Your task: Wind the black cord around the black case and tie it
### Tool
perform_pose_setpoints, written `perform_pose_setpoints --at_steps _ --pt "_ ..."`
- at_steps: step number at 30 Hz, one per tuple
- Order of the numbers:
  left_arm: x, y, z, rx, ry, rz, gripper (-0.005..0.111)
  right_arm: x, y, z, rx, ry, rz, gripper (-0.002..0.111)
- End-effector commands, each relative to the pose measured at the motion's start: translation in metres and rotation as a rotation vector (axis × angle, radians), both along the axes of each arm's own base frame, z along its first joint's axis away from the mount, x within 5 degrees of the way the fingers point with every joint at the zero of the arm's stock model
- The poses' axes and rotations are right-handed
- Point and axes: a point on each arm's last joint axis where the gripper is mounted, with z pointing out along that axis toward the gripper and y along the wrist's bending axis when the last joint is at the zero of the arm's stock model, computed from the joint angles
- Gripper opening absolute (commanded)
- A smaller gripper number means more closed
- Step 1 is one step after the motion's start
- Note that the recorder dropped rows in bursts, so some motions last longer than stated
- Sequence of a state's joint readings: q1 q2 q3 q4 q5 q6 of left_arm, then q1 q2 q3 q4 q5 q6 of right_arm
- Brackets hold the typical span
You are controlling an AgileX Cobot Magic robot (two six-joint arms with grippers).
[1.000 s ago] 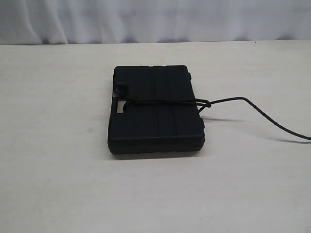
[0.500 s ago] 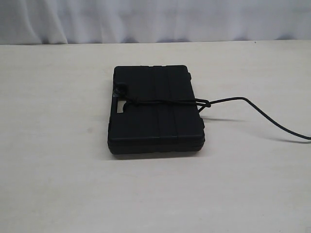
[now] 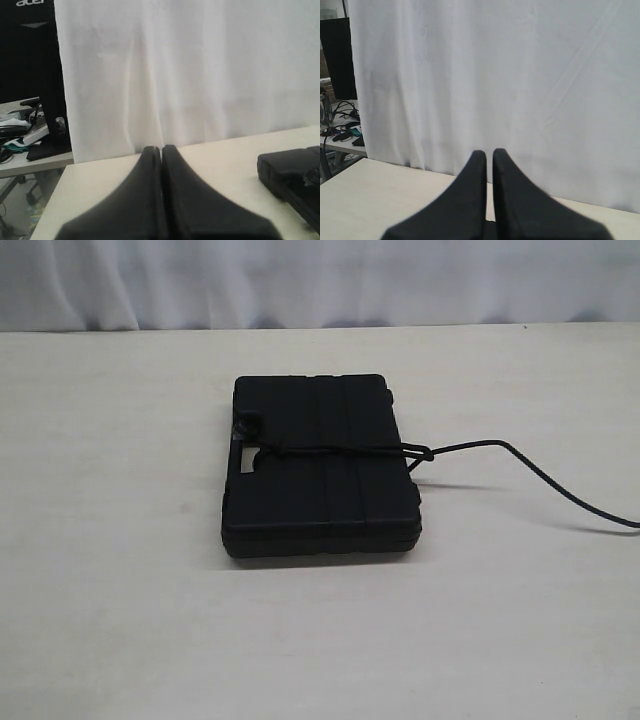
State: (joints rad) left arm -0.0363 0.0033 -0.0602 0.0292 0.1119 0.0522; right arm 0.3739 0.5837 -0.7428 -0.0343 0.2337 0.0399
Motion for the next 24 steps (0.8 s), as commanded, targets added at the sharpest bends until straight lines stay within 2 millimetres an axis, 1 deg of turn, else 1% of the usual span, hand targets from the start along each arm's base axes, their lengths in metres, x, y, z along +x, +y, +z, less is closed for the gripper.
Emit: perform_pose_setpoints --at_steps 1,2,4,5,15,24 --pt "0.0024 -0.0001 -0.0127 0.007 0.000 0.000 0.000 -0.0008 0.0000 -0.0012 0.003 0.003 0.002 0.004" --pt "0.0027 -0.0002 -0.0146 0.007 -0.004 0.000 0.000 -0.0008 0.0000 -0.0012 0.003 0.003 0.002 0.004" --pt "0.0025 -0.0003 -0.0100 0.005 -0.055 -0.002 0.000 -0.0008 0.0000 -0.0012 0.003 0.003 0.002 0.004" --pt "0.0026 -0.0002 -0.0125 0.006 -0.027 -0.001 0.000 -0.0008 0.0000 -0.0012 0.003 0.003 0.002 0.004" --pt "0.0027 -0.0002 -0.0130 0.006 -0.021 -0.001 0.000 -0.0008 0.0000 -0.0014 0.002 0.005 0.002 0.004" --pt "0.0028 0.0000 -0.0189 0.002 0.043 0.001 0.000 -0.0008 0.0000 -0.0014 0.002 0.005 0.002 0.004"
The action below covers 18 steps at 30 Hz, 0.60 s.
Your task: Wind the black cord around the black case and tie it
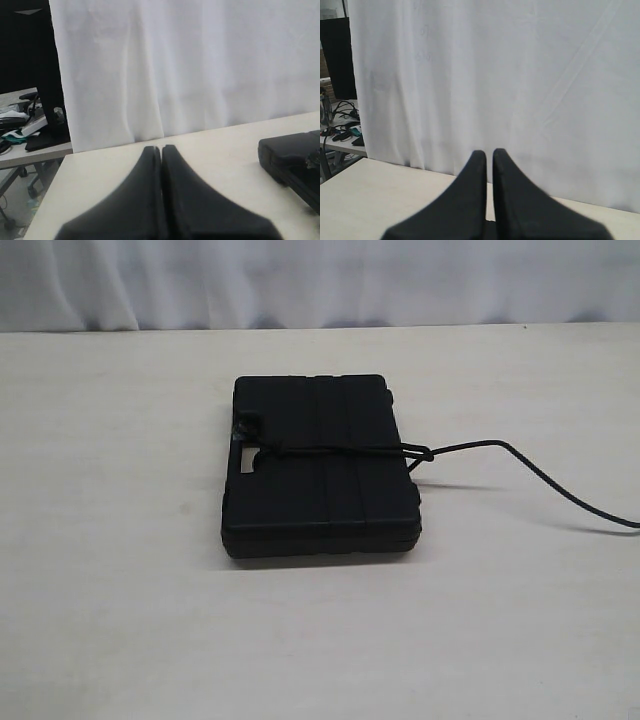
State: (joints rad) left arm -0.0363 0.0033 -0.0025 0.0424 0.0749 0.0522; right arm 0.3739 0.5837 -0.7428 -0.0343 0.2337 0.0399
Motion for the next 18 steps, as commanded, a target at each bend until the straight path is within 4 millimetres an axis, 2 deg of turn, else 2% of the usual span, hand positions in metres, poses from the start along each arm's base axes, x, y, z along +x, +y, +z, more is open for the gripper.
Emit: perform_pose_setpoints --at_steps 1,7,18 --pt "0.000 0.000 -0.004 -0.011 0.039 0.002 0.000 -0.001 0.000 -0.001 0.002 0.005 0.002 0.004" --pt "-0.002 0.001 -0.017 0.002 0.185 0.009 0.000 -0.001 0.000 -0.001 0.002 0.005 0.002 0.004" --pt "-0.002 0.001 -0.021 0.003 0.226 0.011 0.000 -0.001 0.000 -0.001 0.002 0.005 0.002 0.004"
